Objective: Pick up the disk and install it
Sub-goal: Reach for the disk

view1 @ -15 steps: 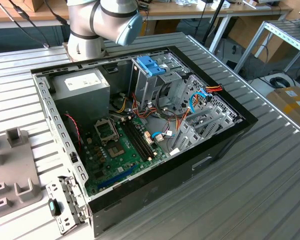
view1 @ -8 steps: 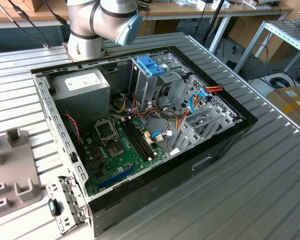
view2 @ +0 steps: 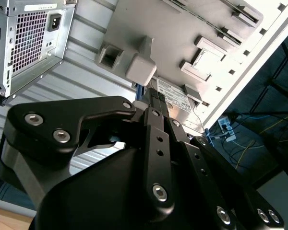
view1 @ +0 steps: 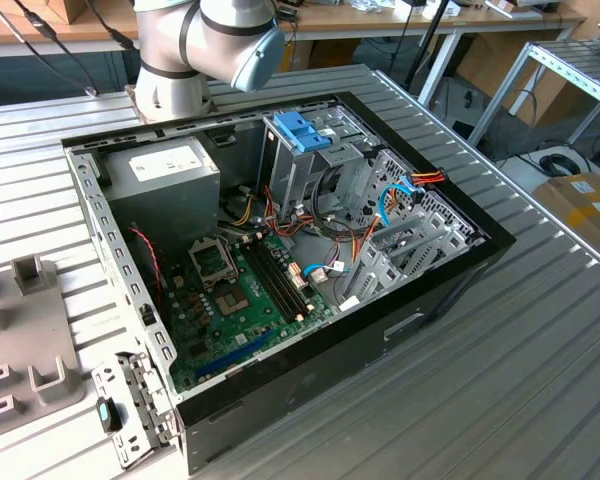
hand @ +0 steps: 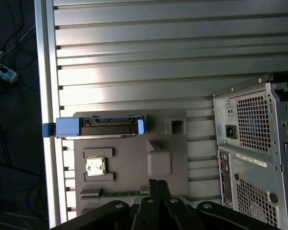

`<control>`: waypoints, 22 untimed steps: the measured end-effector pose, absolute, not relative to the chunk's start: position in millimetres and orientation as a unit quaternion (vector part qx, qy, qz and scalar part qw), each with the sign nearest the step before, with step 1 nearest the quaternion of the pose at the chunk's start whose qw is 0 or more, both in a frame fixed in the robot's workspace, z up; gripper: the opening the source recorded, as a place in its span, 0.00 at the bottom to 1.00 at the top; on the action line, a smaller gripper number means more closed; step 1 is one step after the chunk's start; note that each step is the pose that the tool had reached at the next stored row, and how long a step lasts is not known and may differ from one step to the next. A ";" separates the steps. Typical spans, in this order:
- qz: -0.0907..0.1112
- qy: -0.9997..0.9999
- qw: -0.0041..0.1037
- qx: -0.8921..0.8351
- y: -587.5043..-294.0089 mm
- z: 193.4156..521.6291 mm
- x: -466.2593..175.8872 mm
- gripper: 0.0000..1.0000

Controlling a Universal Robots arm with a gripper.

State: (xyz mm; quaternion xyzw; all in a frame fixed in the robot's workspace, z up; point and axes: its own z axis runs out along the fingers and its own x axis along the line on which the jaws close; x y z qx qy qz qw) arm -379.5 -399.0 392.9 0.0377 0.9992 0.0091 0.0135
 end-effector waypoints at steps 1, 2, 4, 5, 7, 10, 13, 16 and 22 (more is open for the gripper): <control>0.009 0.999 0.014 0.038 -399.0 392.9 -379.8 0.11; 0.009 0.999 0.014 0.038 -398.9 392.9 -380.2 0.11; 0.009 0.999 0.014 0.038 -398.9 392.9 -381.0 0.11; 0.009 0.999 0.014 0.038 -398.9 392.9 -381.4 0.11; 0.009 0.999 0.014 0.038 -399.0 392.8 -382.3 0.11; 0.009 0.999 0.014 0.038 -399.0 392.8 -383.8 0.11; 0.009 0.999 0.014 0.038 -398.9 392.8 -385.2 0.11; 0.009 0.999 0.014 0.038 -398.9 392.6 -387.2 0.11; 0.008 0.999 0.014 0.038 -398.9 392.6 -389.6 0.11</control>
